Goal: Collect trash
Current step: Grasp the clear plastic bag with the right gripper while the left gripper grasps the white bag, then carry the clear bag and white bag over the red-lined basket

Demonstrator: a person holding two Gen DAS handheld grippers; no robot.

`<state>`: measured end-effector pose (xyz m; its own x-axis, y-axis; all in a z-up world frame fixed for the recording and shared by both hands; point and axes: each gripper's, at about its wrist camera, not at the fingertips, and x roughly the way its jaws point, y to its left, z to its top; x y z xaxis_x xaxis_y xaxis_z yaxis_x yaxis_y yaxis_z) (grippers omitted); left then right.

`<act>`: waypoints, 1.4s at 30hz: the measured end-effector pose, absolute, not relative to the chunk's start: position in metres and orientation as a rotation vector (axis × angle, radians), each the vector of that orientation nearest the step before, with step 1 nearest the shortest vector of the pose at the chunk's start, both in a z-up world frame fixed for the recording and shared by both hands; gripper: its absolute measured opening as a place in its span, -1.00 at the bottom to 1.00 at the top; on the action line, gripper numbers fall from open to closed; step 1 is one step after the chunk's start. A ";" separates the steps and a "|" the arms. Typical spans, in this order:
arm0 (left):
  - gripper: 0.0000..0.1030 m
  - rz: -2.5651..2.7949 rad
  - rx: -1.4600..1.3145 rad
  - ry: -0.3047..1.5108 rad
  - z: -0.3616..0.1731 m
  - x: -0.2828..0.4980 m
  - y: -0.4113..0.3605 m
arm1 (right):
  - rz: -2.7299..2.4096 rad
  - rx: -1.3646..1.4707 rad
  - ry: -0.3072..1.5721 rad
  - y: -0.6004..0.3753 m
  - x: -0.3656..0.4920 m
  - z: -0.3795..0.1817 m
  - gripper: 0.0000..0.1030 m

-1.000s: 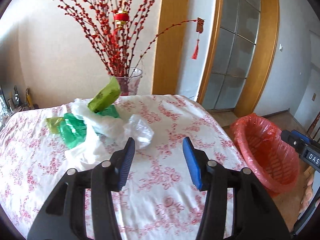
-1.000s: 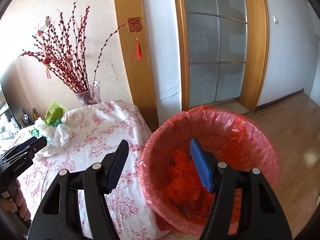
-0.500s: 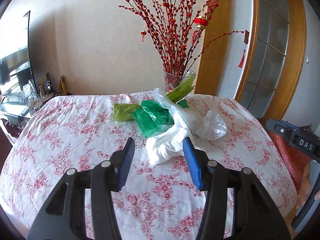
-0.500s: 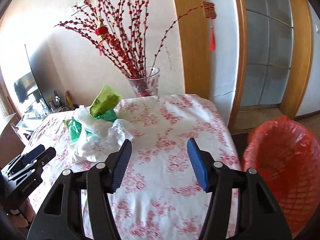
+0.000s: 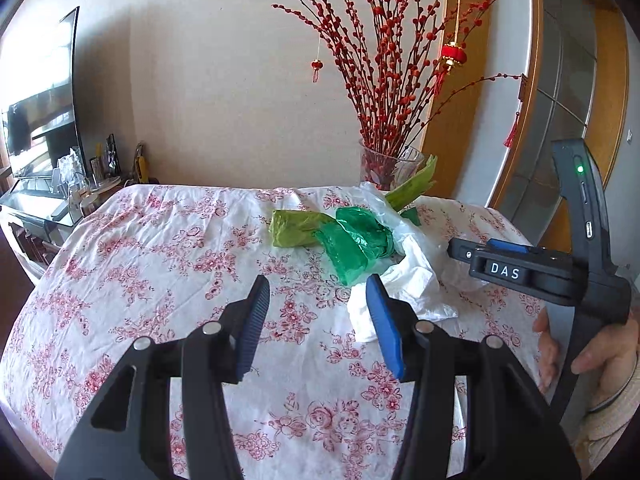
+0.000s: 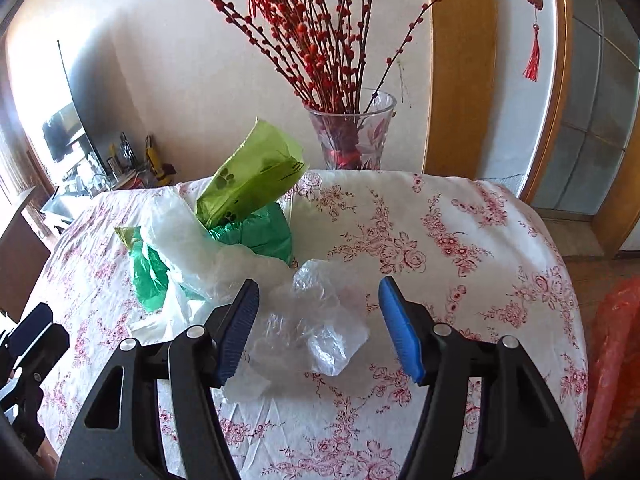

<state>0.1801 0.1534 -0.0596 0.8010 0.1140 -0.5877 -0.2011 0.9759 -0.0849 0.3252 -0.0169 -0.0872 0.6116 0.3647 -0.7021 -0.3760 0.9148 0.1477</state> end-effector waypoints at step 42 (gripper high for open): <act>-0.10 -0.016 -0.047 0.872 -0.103 0.262 0.081 | 0.219 0.134 0.778 -0.169 0.257 -0.077 -0.91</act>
<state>0.2620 0.0810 -0.1030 0.6432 -0.0336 -0.7650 -0.0050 0.9988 -0.0481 0.2574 -0.1695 -0.0775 0.6910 0.2448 -0.6801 -0.1464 0.9688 0.2000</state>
